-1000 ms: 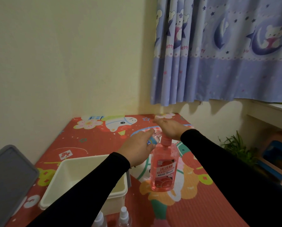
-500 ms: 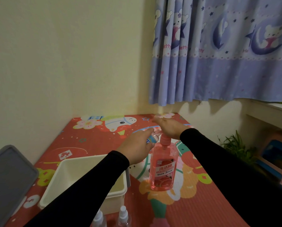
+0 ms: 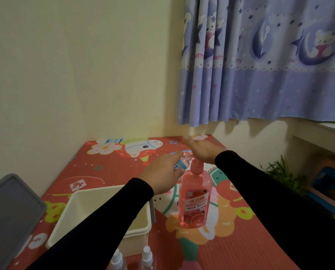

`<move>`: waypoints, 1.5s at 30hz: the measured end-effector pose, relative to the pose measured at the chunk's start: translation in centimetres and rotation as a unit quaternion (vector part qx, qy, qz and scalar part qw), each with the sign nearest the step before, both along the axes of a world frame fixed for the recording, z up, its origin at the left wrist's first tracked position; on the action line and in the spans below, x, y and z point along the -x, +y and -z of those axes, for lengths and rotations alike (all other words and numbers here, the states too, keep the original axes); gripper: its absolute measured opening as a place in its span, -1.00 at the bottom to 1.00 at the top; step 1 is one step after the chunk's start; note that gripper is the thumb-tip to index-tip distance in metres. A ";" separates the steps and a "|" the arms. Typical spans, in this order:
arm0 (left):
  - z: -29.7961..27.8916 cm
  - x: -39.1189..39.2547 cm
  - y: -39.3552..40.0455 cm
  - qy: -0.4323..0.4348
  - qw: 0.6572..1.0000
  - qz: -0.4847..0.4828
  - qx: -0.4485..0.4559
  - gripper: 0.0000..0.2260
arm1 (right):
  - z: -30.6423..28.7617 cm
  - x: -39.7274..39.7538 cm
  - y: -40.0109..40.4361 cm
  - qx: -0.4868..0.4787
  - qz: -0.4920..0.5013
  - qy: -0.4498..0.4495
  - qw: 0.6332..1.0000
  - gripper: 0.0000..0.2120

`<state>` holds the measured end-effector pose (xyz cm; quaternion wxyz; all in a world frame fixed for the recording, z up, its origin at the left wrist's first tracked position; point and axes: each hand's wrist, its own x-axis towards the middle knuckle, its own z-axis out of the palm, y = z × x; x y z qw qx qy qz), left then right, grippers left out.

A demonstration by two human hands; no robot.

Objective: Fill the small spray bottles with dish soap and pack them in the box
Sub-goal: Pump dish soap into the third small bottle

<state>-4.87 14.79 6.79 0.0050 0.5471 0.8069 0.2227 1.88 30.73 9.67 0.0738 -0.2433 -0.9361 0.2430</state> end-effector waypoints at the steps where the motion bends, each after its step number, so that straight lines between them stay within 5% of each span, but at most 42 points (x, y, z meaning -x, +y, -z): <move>1: 0.3 0.0 0.0 0.003 1.000 0.000 0.008 -0.50 | 0.5 0.2 0.2 0.006 -0.004 -0.001 1.000 -0.47; 18: 0.4 -0.2 -0.1 0.013 1.000 0.001 0.019 -0.49 | 1.0 0.4 0.2 -0.006 0.001 -0.001 1.000 -0.35; 27: -0.4 -0.1 -0.1 -0.004 1.000 0.001 0.005 -0.50 | -1.1 -0.7 -0.9 -0.060 -0.001 0.003 0.998 -0.49; 45: -0.6 0.2 -0.1 -0.011 1.000 0.002 -0.003 -0.51 | -0.8 -0.2 0.2 -0.033 0.006 0.028 0.999 -0.44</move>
